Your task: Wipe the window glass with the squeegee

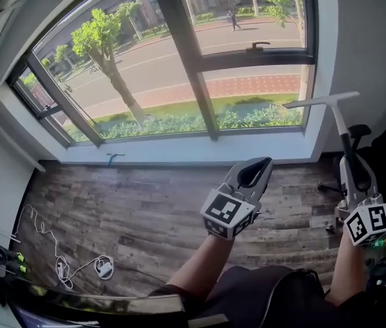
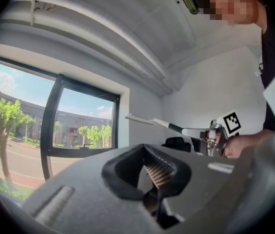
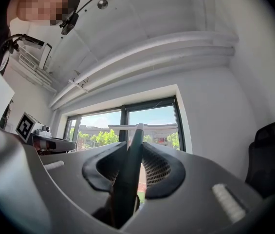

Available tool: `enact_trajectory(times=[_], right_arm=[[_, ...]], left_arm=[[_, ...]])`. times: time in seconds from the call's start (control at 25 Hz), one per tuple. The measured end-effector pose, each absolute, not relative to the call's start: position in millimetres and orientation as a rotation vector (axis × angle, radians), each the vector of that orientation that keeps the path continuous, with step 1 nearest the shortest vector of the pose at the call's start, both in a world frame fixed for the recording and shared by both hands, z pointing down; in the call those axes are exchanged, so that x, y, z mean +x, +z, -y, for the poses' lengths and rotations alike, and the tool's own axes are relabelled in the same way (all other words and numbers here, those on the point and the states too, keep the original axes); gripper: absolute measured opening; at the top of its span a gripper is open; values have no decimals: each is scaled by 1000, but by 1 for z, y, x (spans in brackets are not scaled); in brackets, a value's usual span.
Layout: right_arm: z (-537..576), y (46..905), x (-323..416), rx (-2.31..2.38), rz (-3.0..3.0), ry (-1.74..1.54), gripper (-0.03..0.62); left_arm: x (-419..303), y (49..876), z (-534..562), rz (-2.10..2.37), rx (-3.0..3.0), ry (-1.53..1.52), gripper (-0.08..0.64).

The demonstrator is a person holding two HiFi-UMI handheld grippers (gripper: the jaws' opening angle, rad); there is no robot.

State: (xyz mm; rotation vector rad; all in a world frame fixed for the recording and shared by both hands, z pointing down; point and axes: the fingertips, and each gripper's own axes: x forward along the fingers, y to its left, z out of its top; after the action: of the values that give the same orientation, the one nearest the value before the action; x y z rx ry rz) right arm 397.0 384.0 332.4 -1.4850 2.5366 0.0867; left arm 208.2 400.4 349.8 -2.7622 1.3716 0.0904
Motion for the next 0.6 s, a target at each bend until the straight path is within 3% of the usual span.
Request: enact_trajectory(times=[0.6], right_arm=[[-368, 317, 370, -1418, -2521, 143, 100]], left_arm=[[178, 352, -394, -1426, -2786, 128, 3]])
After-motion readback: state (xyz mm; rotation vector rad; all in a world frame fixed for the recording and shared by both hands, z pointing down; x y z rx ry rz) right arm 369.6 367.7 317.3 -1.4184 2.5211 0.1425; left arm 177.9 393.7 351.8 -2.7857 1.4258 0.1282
